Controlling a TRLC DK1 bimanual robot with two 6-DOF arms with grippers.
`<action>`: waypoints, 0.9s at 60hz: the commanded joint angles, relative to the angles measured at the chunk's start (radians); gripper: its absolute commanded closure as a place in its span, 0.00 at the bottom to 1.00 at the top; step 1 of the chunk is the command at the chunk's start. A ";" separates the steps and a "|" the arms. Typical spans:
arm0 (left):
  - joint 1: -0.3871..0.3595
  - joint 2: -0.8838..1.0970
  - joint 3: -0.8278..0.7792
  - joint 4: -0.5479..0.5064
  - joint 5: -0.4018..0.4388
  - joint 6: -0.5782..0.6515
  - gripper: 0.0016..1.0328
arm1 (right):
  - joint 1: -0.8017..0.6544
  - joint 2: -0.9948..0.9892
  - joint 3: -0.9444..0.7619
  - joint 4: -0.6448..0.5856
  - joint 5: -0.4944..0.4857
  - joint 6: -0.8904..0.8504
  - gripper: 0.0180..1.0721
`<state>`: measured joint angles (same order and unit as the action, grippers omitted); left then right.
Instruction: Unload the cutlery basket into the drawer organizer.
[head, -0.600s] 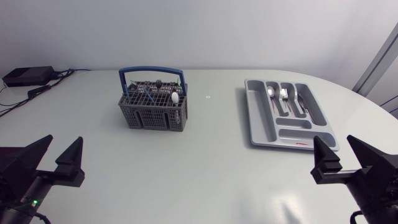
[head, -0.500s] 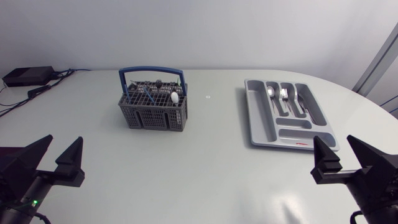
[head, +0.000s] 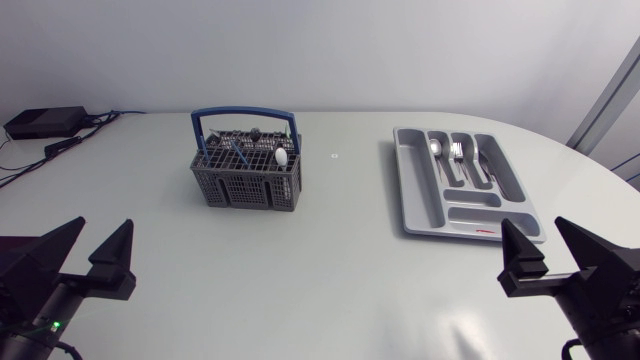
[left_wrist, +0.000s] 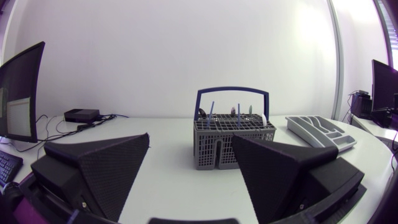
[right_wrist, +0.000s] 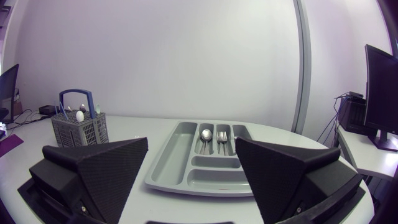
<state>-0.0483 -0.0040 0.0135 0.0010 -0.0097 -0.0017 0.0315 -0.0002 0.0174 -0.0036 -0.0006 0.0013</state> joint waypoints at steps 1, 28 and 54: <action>0.001 -0.011 -0.004 0.019 -0.010 -0.049 0.04 | 0.018 -0.007 -0.016 0.005 -0.004 0.029 0.04; -0.001 0.467 0.393 -0.022 -0.004 -0.060 0.04 | 0.122 0.344 0.190 0.136 0.033 0.008 0.05; 0.119 1.236 0.881 -0.205 0.001 0.111 0.12 | 0.309 1.025 0.630 0.062 0.088 0.028 0.05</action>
<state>0.0528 1.1130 0.7959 -0.1551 -0.0090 -0.0002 0.3038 0.9184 0.5671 0.0978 0.0761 0.0082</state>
